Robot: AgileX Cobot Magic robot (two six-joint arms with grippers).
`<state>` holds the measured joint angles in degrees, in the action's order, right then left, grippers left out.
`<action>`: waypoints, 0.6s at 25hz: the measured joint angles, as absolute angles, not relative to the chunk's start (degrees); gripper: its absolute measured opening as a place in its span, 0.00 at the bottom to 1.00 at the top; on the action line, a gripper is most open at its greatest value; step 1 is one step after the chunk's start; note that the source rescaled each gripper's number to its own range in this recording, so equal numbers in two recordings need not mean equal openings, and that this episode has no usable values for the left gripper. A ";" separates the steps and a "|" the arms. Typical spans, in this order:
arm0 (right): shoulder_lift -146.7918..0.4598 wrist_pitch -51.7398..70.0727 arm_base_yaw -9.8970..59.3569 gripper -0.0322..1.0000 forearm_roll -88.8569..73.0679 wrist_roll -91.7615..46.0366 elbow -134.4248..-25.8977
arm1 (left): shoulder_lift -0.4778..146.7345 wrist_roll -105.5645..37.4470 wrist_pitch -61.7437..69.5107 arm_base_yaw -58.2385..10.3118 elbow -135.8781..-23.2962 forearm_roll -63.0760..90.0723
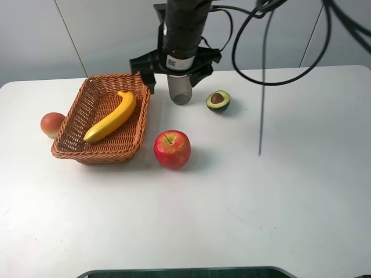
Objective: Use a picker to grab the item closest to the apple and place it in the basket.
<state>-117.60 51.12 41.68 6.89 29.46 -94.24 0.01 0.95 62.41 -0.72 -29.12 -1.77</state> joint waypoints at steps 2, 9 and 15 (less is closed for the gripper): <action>-113.35 50.88 39.13 0.81 6.67 29.06 -88.85 | 0.01 0.95 62.41 -0.72 -29.12 -1.77; -98.40 50.77 26.96 0.82 3.74 23.33 -69.60 | 0.01 0.95 62.41 -0.72 -29.12 -1.77; -82.74 50.99 15.48 0.83 1.96 19.13 -55.88 | 0.01 1.05 62.41 -0.72 -29.12 -1.77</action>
<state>-82.74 50.99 15.48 1.96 19.13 -55.88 0.01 1.05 62.41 -0.72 -29.12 -1.77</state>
